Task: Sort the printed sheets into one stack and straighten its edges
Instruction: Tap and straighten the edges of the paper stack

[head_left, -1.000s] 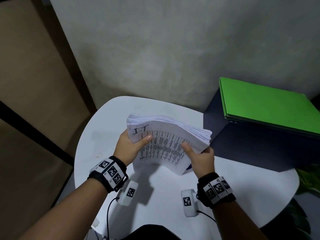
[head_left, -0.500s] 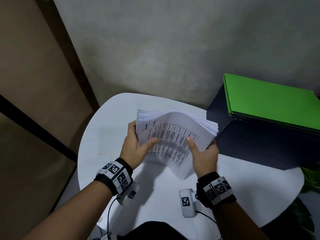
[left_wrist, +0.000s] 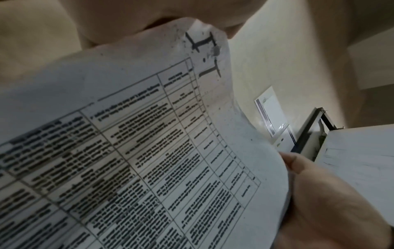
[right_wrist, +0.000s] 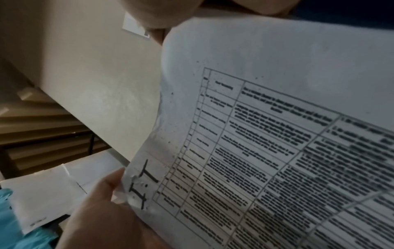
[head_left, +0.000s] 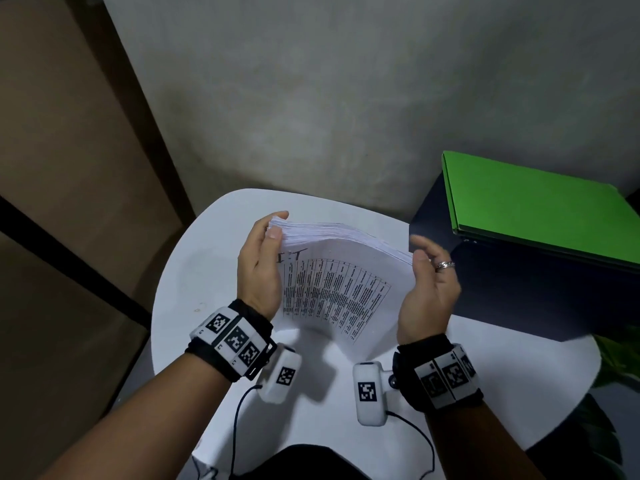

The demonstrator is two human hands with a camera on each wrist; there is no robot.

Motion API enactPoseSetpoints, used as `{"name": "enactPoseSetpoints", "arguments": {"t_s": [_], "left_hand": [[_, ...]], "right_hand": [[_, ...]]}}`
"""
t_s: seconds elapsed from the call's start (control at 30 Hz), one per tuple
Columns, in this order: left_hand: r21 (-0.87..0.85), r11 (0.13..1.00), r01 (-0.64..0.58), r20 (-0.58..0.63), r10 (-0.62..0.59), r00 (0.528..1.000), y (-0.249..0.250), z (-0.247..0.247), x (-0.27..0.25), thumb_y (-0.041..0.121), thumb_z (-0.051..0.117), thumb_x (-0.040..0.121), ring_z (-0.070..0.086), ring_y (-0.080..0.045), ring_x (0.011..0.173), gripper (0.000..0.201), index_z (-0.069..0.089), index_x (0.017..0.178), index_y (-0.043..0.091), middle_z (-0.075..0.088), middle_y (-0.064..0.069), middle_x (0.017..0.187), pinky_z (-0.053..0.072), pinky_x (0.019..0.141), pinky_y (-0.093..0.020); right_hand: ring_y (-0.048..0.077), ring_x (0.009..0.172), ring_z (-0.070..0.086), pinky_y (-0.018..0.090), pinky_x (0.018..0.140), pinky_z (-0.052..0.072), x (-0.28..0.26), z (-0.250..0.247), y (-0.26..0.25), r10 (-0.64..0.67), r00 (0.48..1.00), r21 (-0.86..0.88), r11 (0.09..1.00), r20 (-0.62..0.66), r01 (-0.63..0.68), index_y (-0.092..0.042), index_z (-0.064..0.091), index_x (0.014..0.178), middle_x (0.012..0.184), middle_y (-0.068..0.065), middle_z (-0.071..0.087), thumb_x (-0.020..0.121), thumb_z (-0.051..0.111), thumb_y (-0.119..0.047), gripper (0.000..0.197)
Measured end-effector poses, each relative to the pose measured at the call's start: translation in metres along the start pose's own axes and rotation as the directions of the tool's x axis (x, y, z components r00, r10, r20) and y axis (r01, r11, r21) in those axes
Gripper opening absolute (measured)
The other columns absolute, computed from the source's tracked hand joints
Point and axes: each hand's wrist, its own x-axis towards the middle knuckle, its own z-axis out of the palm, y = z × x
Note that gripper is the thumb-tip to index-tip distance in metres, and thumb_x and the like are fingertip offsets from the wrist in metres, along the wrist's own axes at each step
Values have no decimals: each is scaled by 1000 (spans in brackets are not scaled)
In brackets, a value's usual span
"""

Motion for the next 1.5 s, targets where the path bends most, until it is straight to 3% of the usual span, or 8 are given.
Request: {"name": "enactPoseSetpoints", "arguments": {"t_s": [0.17,0.3,0.73,0.93,1.07,1.23,1.33,1.5], "left_hand": [[-55,997,52,146,-44,988,-11,-12,2,81,54,75,63,-12,109,83,45,134,24,62,2,118,51,95,-34],[-4,998,65,279,-61,958,-21,-18,2,60,83,59,66,6,91,95,37,131,18,60,6,108,50,78,-12],[-24,972,233,301,-215,929,-37,-21,10,58,93,42,63,-19,103,112,43,125,1,60,-11,111,55,91,-38],[523,751,-402,287,288,913,34,-14,32,56,91,47,41,-19,133,120,29,147,33,46,7,140,27,116,-36],[610,548,-572,541,240,806,47,2,42,50,63,78,65,-28,83,28,64,91,25,70,2,84,53,76,-44],[470,852,-232,293,97,951,27,-29,44,21,82,79,71,-7,85,17,76,94,21,76,10,87,56,81,-28],[304,952,22,186,-82,979,10,-58,48,7,82,75,71,4,87,32,72,97,28,75,24,86,54,82,-15],[261,958,118,92,-146,985,-11,-60,34,13,81,71,71,6,84,34,71,103,15,74,28,83,54,77,-13]], "right_hand": [[10,105,65,26,95,53,-8,-15,14,90,982,-26,996,168,-87,-18,50,131,121,4,63,66,85,-49,81],[23,91,75,55,88,57,-8,-19,35,282,950,-166,951,133,-260,-14,72,94,93,5,78,67,88,-4,33],[10,75,74,27,76,61,-3,-16,32,369,915,-176,923,163,-341,-14,69,80,76,-2,76,70,86,-1,23],[23,66,69,31,60,51,27,-4,4,20,938,-504,847,346,168,-9,73,80,70,5,72,73,87,-17,18],[31,71,68,37,62,54,34,23,-14,-192,798,-567,610,571,554,-19,72,87,74,2,73,80,78,-31,14],[25,138,33,53,113,32,21,-8,13,-200,978,-732,658,57,177,-27,41,143,149,-8,37,65,89,-34,91],[22,141,37,49,118,31,24,-39,45,139,978,-395,898,-159,-192,-20,23,153,155,2,35,60,94,-19,117],[23,96,74,44,85,60,33,-47,53,384,921,-95,921,69,-377,-4,68,105,103,12,75,71,86,-7,38]]}}
